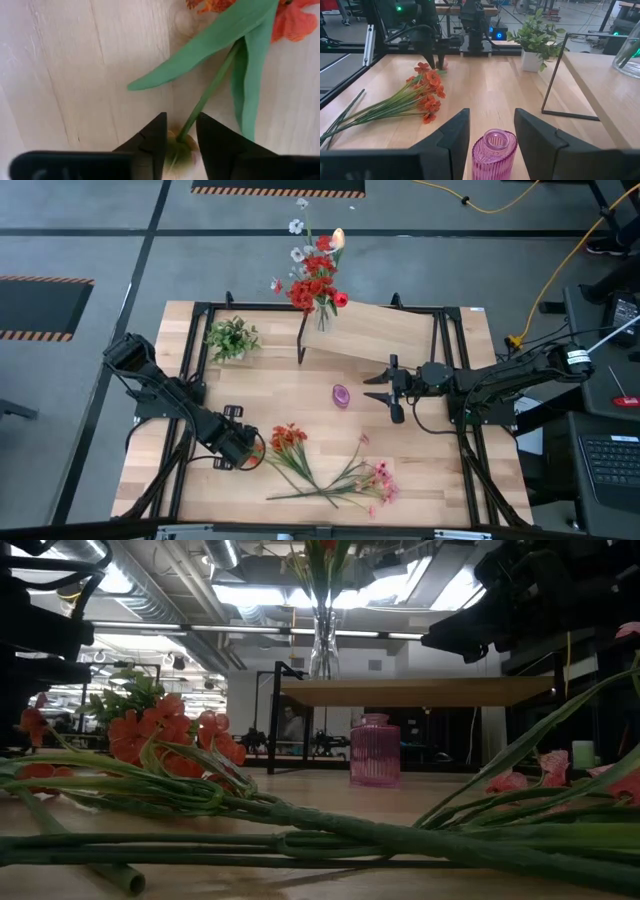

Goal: Pick and place flowers into a vace then onto a shelf
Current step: Put the pink tulip into the purple vase

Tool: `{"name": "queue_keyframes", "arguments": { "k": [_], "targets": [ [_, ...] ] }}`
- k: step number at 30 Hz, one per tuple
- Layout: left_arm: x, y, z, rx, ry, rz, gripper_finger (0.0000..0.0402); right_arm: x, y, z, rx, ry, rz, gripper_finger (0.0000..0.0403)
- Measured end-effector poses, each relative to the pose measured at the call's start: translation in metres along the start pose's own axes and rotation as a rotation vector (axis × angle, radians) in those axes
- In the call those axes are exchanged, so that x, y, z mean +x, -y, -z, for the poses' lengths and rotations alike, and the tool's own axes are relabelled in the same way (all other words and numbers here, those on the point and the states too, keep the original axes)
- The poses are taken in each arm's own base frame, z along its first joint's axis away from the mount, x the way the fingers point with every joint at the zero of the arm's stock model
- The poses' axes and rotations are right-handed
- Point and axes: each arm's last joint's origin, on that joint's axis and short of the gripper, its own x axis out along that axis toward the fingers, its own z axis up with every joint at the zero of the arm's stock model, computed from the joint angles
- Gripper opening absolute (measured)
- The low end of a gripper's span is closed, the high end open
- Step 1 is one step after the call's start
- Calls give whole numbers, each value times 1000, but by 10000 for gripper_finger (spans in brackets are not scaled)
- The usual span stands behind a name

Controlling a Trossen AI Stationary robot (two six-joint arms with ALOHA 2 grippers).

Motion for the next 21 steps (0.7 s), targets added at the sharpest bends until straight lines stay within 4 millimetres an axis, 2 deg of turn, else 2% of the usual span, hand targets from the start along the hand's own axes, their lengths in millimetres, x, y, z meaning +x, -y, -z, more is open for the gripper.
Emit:
{"name": "queue_keyframes", "arguments": {
  "k": [8,15,21],
  "targets": [
    [0,1,0,73,-11,21,11,0,0,0,0,-3,0,157],
    [-4,0,3,135,-88,57,6,0,0,0,1,-4,0,157],
    [-27,-3,3,175,-202,-7,5,0,0,1,0,-9,0,157]
  ]
}}
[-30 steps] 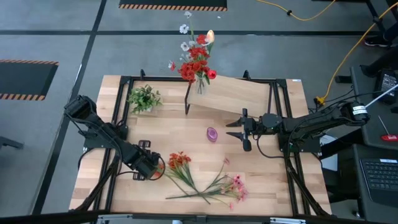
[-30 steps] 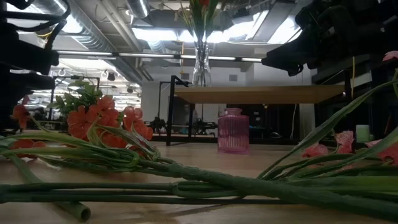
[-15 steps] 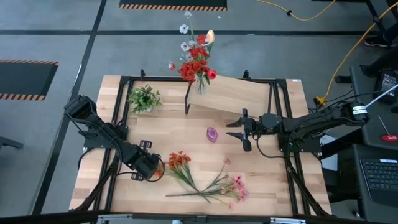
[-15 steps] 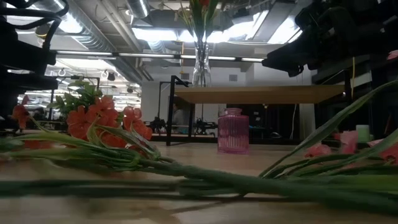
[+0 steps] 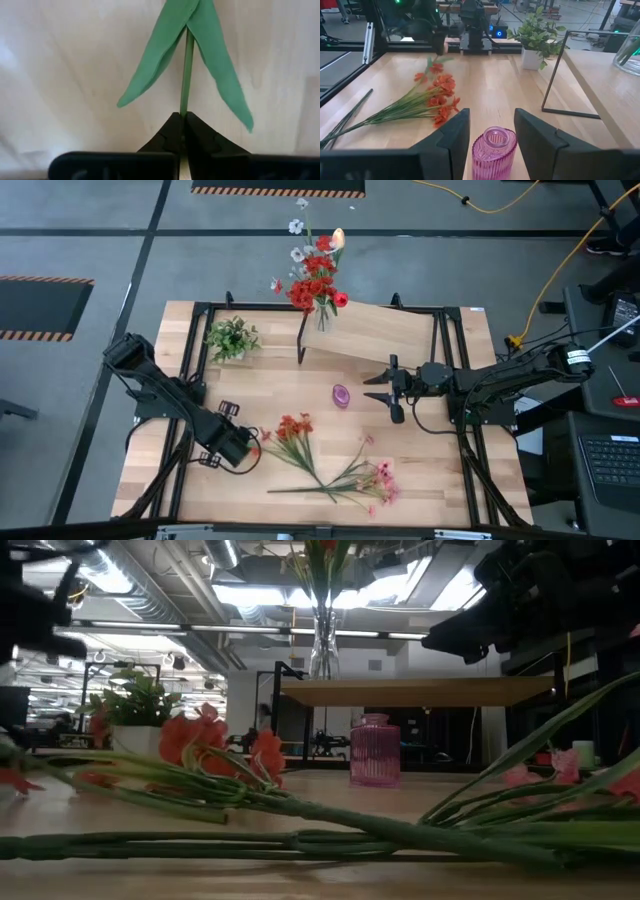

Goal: Pick and place flowers into a vace then onto a shelf
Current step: Put the pink tulip into the purple vase

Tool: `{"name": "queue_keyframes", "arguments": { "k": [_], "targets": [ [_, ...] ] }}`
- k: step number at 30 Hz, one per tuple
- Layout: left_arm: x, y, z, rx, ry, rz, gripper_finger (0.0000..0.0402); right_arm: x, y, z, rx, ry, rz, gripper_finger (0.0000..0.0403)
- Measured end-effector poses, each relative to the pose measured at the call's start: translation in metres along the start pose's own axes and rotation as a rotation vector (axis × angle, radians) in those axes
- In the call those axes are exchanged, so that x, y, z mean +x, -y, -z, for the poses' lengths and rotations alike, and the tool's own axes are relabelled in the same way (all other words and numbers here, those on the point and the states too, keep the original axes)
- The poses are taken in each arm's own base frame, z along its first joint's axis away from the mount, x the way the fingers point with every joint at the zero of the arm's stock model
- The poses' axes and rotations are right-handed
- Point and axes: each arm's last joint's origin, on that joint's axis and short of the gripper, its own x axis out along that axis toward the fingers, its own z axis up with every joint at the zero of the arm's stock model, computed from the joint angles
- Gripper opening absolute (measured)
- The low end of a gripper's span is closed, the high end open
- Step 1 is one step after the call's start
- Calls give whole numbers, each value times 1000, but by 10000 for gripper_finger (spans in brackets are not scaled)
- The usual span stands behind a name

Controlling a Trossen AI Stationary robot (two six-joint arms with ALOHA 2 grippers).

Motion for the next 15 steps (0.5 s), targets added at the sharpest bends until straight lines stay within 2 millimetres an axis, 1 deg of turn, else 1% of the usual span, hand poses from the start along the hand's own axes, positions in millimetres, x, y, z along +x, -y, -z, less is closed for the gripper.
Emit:
{"name": "queue_keyframes", "arguments": {
  "k": [2,7,11,15],
  "targets": [
    [-10,0,-1,28,-18,-8,5,0,0,0,0,0,0,157],
    [-38,2,-6,103,-1,2,4,0,0,0,-1,-2,0,157],
    [-58,5,-14,148,65,38,4,0,0,0,0,-1,0,157],
    [-72,5,-19,151,131,9,4,0,0,0,1,-1,0,157]
  ]
}}
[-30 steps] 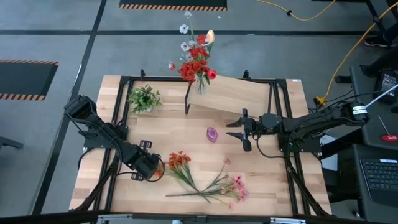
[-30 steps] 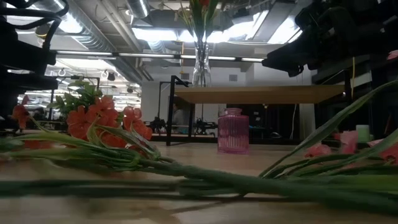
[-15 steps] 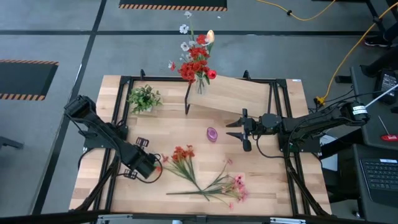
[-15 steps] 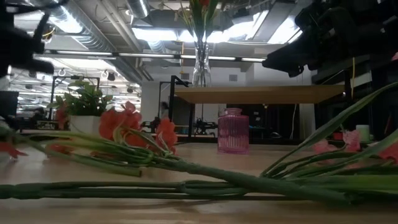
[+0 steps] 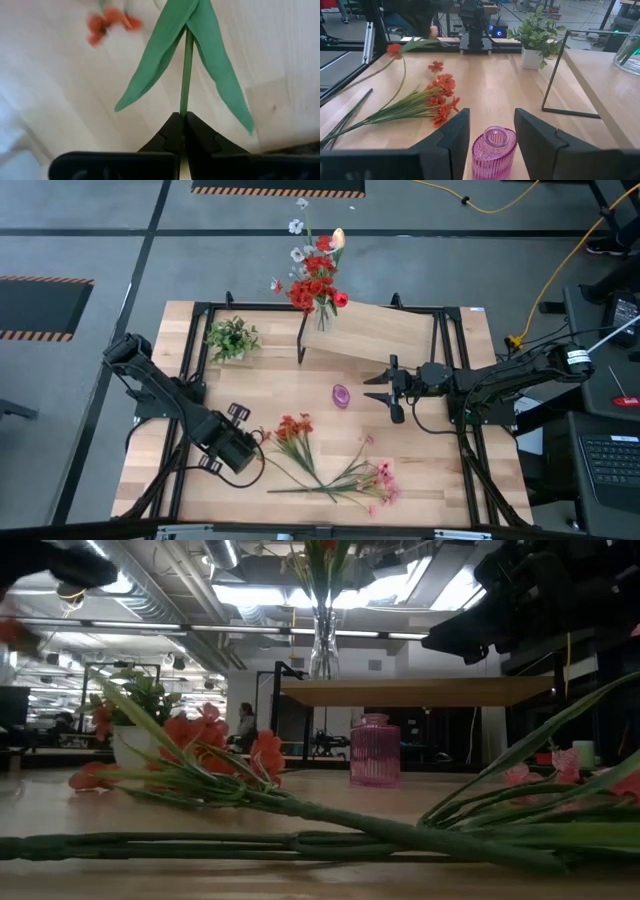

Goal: Pick and place flowers into a vace then onto a shelf
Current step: Put the pink tulip into the purple vase

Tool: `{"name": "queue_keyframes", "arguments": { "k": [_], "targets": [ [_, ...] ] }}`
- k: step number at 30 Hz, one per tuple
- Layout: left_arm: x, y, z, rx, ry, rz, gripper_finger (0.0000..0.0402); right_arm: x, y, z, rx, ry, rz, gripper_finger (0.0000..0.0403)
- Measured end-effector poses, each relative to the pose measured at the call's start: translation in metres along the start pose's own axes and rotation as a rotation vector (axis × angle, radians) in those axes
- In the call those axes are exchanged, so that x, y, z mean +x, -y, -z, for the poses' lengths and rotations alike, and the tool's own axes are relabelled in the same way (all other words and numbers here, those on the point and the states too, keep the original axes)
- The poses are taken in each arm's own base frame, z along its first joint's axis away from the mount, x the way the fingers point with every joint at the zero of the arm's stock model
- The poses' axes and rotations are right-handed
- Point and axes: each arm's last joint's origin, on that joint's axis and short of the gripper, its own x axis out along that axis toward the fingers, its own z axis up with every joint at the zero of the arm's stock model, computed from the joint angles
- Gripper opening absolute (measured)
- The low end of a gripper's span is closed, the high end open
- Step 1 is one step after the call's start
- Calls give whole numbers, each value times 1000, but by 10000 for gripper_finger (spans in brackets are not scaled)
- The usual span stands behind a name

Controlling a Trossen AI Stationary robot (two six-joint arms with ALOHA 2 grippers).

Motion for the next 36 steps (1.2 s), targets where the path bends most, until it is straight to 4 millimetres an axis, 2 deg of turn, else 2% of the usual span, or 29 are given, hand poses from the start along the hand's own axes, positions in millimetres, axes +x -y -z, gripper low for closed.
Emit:
{"name": "queue_keyframes", "arguments": {
  "k": [6,15,25,33,36],
  "targets": [
    [-13,-2,-7,77,71,-76,4,0,0,0,1,2,0,157],
    [-31,-18,-17,150,140,-165,4,0,0,-1,3,9,0,157],
    [-60,-47,-29,220,210,-453,4,0,0,-1,3,10,0,157],
    [-60,-68,-35,189,212,-542,4,0,0,-1,3,10,0,157],
    [-56,-73,-36,176,222,-453,4,0,0,-1,2,8,0,157]
  ]
}}
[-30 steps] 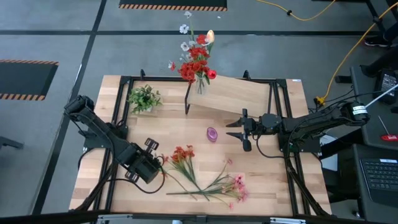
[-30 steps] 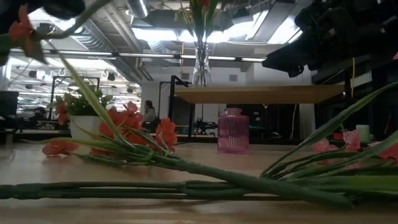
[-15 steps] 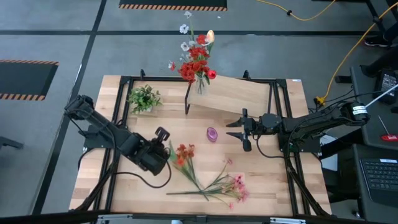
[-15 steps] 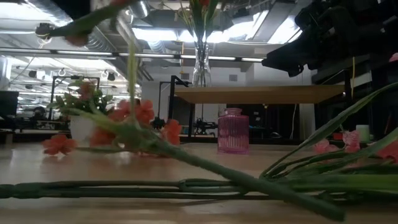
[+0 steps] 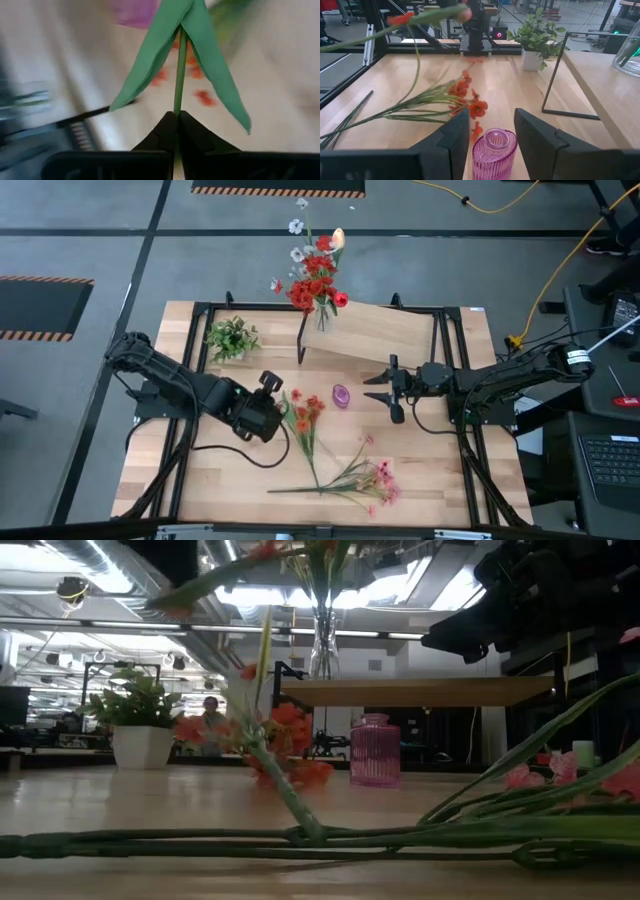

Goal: Pick and place flowers into a vace then onto a shelf
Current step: Put the pink tulip into the purple vase

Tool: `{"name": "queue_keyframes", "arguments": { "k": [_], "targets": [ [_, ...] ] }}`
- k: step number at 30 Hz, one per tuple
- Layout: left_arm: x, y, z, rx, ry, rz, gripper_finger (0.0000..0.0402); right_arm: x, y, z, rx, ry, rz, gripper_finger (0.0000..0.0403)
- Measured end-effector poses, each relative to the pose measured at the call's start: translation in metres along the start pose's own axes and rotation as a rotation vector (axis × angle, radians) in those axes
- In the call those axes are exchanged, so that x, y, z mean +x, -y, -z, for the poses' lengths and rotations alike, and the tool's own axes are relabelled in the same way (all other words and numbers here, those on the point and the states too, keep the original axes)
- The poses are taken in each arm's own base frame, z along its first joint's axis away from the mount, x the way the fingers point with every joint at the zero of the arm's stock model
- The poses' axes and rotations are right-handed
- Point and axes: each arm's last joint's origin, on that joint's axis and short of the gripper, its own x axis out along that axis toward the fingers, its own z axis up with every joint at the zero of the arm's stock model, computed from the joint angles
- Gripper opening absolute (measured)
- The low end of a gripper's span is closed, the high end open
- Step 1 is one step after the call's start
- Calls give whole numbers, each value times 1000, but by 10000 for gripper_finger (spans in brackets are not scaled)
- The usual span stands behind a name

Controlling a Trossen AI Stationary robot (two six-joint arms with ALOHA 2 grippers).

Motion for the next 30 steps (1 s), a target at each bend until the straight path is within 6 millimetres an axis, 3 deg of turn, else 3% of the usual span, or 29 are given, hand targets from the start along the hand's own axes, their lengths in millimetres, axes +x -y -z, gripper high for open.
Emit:
{"name": "queue_keyframes", "arguments": {
  "k": [3,8,15,21,30],
  "targets": [
    [8,6,4,-24,-13,155,4,0,0,1,0,-8,0,157],
    [18,19,15,-59,-104,272,4,0,0,1,0,-9,0,157],
    [22,37,36,-159,-321,447,3,0,0,2,22,-17,0,157],
    [19,54,37,-195,-353,617,3,0,0,2,22,-17,0,157],
    [10,69,35,-181,-354,611,3,0,0,1,36,-6,0,157]
  ]
}}
